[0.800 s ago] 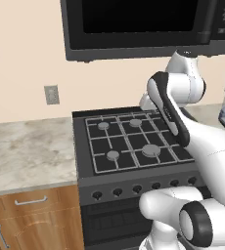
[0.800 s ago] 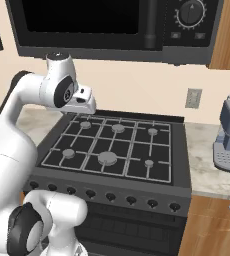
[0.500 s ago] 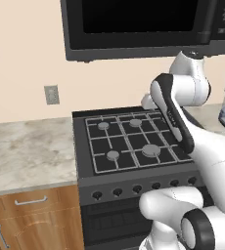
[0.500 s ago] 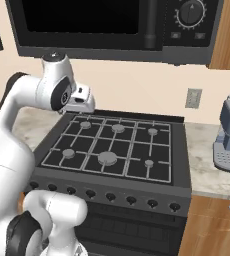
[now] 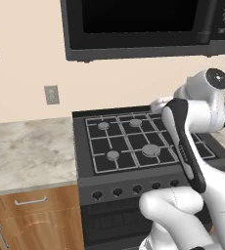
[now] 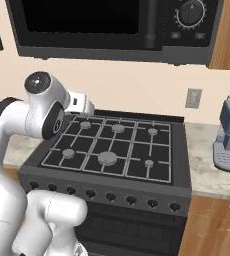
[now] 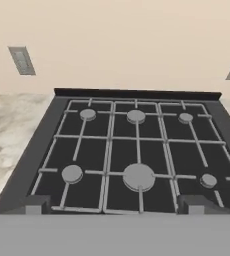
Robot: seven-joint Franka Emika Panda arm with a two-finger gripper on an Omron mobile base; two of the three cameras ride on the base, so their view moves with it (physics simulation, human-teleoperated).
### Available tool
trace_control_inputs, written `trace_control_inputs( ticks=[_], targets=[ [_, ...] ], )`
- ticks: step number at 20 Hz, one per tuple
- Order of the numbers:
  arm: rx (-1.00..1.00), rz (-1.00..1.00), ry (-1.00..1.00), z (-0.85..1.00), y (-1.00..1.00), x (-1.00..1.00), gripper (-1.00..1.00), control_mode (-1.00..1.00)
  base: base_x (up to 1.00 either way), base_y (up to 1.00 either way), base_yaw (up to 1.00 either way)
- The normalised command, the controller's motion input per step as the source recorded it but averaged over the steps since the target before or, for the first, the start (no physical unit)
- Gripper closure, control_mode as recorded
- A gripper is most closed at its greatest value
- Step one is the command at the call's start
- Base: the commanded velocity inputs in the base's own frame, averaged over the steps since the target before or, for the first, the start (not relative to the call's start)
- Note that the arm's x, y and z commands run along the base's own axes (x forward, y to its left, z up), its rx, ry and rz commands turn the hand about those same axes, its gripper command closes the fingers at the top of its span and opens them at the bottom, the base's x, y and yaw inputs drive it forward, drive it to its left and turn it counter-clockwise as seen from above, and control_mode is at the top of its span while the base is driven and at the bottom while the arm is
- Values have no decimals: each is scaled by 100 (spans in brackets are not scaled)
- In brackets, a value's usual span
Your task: Retrieve the reheated potato from the microwave, then place the potato, cheese, and condiment on the cutting board.
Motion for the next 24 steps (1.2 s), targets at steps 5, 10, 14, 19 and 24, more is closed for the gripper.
trace_control_inputs(
  ticks=[5,10,14,19,24],
  targets=[
    [0,-7,0,47,-38,-22,-100,-100,0,0,0],
    [0,-4,8,60,-38,-16,-100,-100,0,0,0],
    [0,-3,2,55,-42,-12,-100,-100,0,0,0],
    [0,0,-4,45,-48,-10,-100,-100,0,0,0],
    [2,0,-2,40,-51,-1,-100,-100,0,0,0]
  ],
)
